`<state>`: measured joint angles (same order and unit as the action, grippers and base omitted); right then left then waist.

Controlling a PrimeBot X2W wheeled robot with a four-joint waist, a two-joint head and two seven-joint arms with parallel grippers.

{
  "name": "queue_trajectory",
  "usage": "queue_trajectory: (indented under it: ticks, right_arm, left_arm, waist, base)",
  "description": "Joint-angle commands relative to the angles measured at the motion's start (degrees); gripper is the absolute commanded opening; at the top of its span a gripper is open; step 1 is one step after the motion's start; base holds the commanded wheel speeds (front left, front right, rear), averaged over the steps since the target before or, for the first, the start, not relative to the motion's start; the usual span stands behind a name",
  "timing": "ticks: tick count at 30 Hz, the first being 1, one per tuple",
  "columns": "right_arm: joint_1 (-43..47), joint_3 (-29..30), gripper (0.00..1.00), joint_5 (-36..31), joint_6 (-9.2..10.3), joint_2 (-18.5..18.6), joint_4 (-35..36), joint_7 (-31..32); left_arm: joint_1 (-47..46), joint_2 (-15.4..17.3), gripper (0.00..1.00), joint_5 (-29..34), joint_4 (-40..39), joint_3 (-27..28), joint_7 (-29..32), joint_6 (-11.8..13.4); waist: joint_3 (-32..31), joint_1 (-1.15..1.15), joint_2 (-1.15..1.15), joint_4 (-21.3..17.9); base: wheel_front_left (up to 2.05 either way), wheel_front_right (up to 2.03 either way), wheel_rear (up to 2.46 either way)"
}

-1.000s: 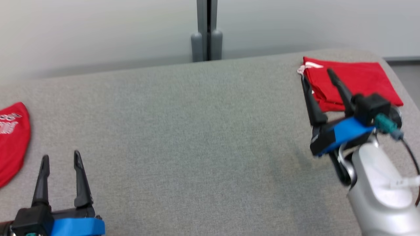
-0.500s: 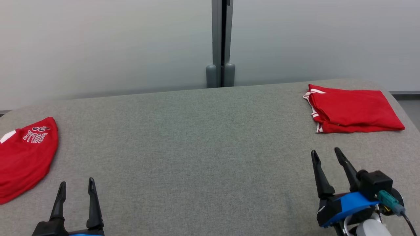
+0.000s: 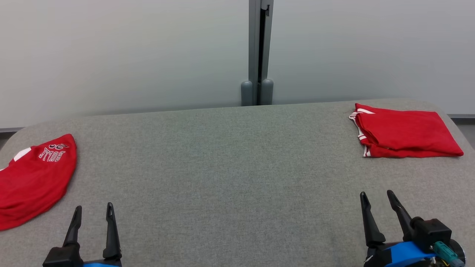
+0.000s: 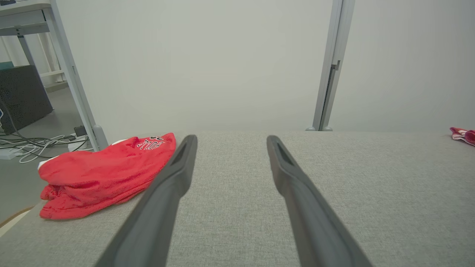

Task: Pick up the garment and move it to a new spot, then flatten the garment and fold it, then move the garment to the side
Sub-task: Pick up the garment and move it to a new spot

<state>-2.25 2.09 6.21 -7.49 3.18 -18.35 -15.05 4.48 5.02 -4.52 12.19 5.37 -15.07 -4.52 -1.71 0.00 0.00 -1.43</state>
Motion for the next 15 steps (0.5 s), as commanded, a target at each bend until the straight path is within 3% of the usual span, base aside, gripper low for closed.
queue_trajectory:
  ticks: [1, 15]
  right_arm:
    - [0.6, 0.3, 1.00, -0.3, -0.01, -0.2, 0.4, -0.1]
    - [0.5, -1.0, 1.00, 1.5, -0.01, -0.3, 0.6, 1.1]
  left_arm:
    - [-1.0, 0.4, 1.00, 0.4, 0.6, -0.1, -0.1, -0.1]
    - [-2.8, 1.3, 1.00, 0.1, 2.8, -1.3, -0.1, -0.2]
  waist:
    - [-0.1, 0.00, 0.00, 0.2]
    - [-0.2, 0.00, 0.00, 0.9]
  base:
    - [0.00, 0.00, 0.00]
    - [0.00, 0.00, 0.00]
